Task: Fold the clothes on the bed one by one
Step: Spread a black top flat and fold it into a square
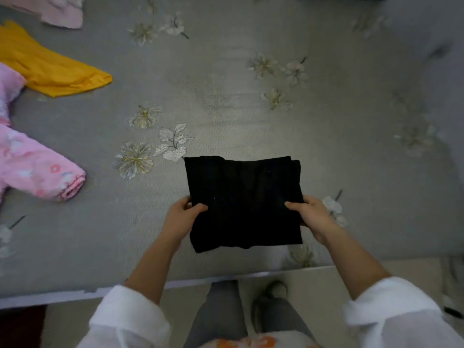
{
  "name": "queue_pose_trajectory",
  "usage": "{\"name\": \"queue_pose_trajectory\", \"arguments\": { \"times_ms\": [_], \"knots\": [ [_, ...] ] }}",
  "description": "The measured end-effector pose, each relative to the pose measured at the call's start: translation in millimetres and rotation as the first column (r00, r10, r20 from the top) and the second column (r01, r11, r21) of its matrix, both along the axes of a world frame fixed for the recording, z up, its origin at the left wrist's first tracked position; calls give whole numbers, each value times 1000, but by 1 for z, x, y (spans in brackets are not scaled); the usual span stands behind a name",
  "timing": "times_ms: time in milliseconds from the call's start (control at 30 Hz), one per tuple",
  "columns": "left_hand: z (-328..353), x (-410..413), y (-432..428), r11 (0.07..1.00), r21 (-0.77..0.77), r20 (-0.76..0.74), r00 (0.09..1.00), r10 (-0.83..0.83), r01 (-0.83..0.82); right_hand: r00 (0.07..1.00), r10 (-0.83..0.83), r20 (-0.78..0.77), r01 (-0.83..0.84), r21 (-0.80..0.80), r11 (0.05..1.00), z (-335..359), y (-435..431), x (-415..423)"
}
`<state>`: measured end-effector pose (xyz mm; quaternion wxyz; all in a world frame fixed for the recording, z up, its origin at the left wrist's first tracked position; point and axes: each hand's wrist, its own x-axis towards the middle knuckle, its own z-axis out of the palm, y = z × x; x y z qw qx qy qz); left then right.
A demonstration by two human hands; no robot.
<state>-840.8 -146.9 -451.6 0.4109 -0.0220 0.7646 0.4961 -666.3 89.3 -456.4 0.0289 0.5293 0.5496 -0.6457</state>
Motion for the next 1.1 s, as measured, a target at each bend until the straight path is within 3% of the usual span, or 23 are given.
{"name": "queue_pose_trajectory", "arguments": {
  "times_ms": [267, 467, 767, 1100],
  "knots": [
    [56, 113, 118, 948, -11, -192, 929, -315, 319, 960, -272, -70, 278, 82, 957, 48, 55, 175],
    [82, 246, 206, 853, 5, -257, 825, -503, 522, 926, -359, -117, 373, 128, 919, 78, 108, 335],
    [123, 408, 339, 755, 90, -285, 743, -605, 649, 850, -490, -194, 522, 182, 833, 123, 199, 513],
    [143, 485, 518, 719, 133, -312, 718, -623, 682, 790, -547, -277, 601, 178, 779, 134, 357, 597]
  ]
}}
